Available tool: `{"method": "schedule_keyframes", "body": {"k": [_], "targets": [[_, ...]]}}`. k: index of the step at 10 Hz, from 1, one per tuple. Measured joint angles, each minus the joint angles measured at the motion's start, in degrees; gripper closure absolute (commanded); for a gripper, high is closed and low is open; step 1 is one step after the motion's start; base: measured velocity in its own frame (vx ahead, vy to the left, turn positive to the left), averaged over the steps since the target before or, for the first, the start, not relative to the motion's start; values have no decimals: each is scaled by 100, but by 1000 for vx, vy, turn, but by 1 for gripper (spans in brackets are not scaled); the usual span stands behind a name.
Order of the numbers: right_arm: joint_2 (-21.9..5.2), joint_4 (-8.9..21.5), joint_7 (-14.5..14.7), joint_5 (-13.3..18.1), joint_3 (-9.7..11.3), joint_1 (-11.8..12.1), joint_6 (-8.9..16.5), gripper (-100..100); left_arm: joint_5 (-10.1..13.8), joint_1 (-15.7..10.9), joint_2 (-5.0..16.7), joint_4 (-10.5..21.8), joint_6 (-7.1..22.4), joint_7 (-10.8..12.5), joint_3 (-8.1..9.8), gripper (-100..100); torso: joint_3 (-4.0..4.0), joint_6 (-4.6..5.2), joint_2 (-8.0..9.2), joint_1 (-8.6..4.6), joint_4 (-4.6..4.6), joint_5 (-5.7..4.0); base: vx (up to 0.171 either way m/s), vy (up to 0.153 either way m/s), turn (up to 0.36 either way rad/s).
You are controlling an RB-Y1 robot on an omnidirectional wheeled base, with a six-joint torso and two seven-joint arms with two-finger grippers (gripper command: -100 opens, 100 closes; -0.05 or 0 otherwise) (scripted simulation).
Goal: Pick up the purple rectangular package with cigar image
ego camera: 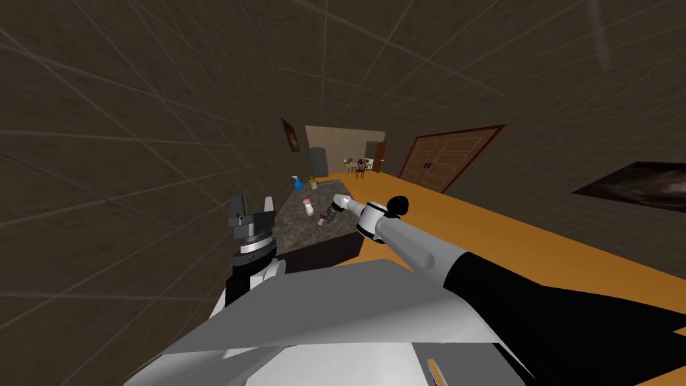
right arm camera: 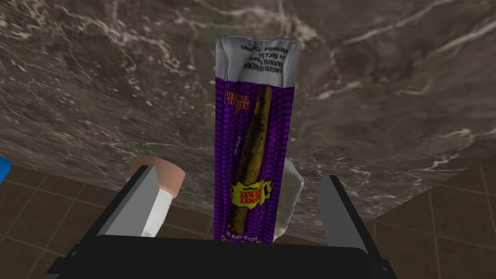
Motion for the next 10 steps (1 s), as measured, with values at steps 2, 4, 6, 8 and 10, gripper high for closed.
{"method": "schedule_keyframes", "body": {"k": [2,4,6,8,10], "targets": [[-2,4,0,-1,-3,-3,-1,100,0,0,0,0,0,0,0,0,0,-2,2,-8,-1,-2,0,0,0],[-3,4,0,-1,-3,-5,3,100,0,0,0,0,0,0,0,0,1,-3,3,-9,-2,-2,0,0,0],[-4,4,0,-1,-3,-5,4,100,0,0,0,0,0,0,0,0,1,-3,4,-9,-2,-2,-14,-17,-19],[-81,-191,-170,38,-11,-74,-126,100,0,0,1,0,0,0,1,0,8,-2,16,-27,1,-5,-22,-41,-6],[-23,-12,-67,2,-50,-142,-126,0,0,0,0,0,0,0,0,0,3,-3,8,-17,-2,-3,-3,-7,0]]}}
